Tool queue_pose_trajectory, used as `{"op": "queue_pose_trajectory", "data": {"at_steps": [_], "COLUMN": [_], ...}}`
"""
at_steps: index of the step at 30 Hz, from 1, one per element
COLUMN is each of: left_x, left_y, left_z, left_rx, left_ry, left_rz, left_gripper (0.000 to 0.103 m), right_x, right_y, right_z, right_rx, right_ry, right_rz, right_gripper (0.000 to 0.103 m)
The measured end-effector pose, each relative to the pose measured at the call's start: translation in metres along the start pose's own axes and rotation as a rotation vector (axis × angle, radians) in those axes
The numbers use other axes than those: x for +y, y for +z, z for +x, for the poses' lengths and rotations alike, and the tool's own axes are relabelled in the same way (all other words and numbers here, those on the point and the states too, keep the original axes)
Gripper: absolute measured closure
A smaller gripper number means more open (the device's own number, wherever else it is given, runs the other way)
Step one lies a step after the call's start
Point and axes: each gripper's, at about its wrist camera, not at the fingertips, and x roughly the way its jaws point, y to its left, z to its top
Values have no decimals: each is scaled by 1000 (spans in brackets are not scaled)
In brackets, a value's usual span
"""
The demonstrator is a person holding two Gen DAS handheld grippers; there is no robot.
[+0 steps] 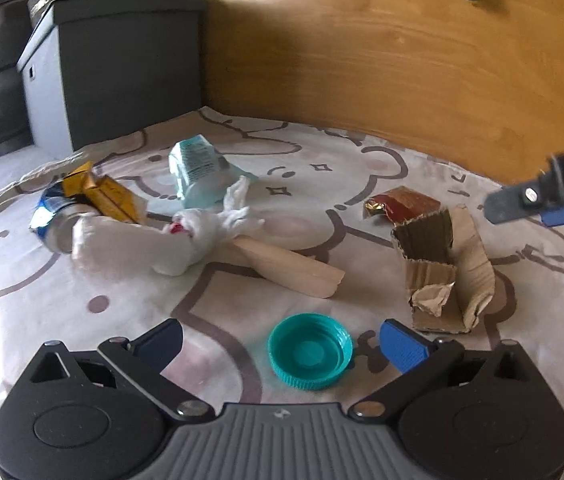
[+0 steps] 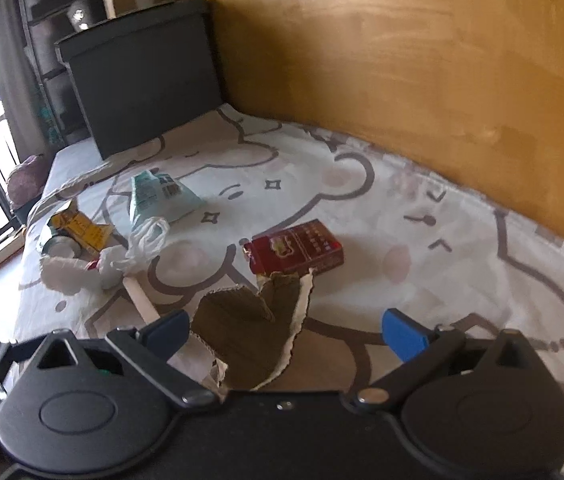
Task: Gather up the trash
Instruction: 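Grasp the teal bottle cap with left tool while right tool grasps cardboard scrap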
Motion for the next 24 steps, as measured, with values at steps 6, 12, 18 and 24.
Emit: {"op": "queue_pose_trajectory", "data": {"at_steps": [6, 12, 18, 24], "left_x": [-6, -7, -6, -6], "left_y": [-11, -15, -17, -17], "left_z": [16, 22, 24, 23], "left_rx": [-20, -8, 0, -6], "left_ry": [6, 9, -14, -32], "left_rz": [21, 23, 17, 17], "left_gripper": [0, 0, 12, 25], "right_x": [12, 33, 49, 48], "right_y": [11, 14, 9, 3], "right_z": [33, 60, 78, 81], "right_rx": [57, 110, 144, 157], "right_ry": [-10, -40, -131, -150], "right_rz": [50, 86, 93, 105], "right_gripper": [0, 0, 0, 21]}}
